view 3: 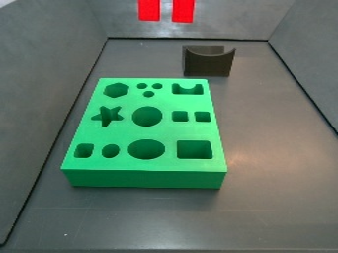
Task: Insert the double-square object.
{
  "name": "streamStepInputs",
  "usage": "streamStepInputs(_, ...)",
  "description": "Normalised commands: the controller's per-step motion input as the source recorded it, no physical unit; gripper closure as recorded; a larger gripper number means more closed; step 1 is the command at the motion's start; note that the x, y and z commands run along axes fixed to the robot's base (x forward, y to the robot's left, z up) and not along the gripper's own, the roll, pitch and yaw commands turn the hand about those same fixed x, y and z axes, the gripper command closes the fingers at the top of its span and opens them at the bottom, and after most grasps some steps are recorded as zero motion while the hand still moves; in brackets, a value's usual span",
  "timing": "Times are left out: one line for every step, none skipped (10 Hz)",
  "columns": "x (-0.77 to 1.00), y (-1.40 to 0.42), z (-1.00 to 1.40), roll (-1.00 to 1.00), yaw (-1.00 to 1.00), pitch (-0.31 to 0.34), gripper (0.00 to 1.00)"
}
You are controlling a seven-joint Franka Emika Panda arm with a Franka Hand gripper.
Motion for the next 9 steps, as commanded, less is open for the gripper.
streamStepInputs(0.0,-0.04,-0.05,0.0,0.0,-0.009,1.0)
streamStepInputs(-0.03,0.0,-0.53,-0.03,-0.03,-0.059,1.0)
streamStepInputs(0.05,-0.12,-0.57,0.0,-0.1,0.0,1.0)
streamStepInputs(0.0,-0.11,-0.55,0.02,-0.1,-0.033,1.0)
streamStepInputs(0.0,-0.12,-0.59,0.13,-0.02,-0.059,1.0)
streamStepInputs(0.08,-0.22,-0.51,0.38,0.0,0.0,1.0)
streamStepInputs(0.02,-0.19,-0.43,0.47,0.0,0.0,1.0)
streamStepInputs(0.03,-0.22,-0.43,0.48,0.0,0.0,1.0)
streamStepInputs(0.01,-0.22,-0.44,0.47,0.0,0.0,1.0)
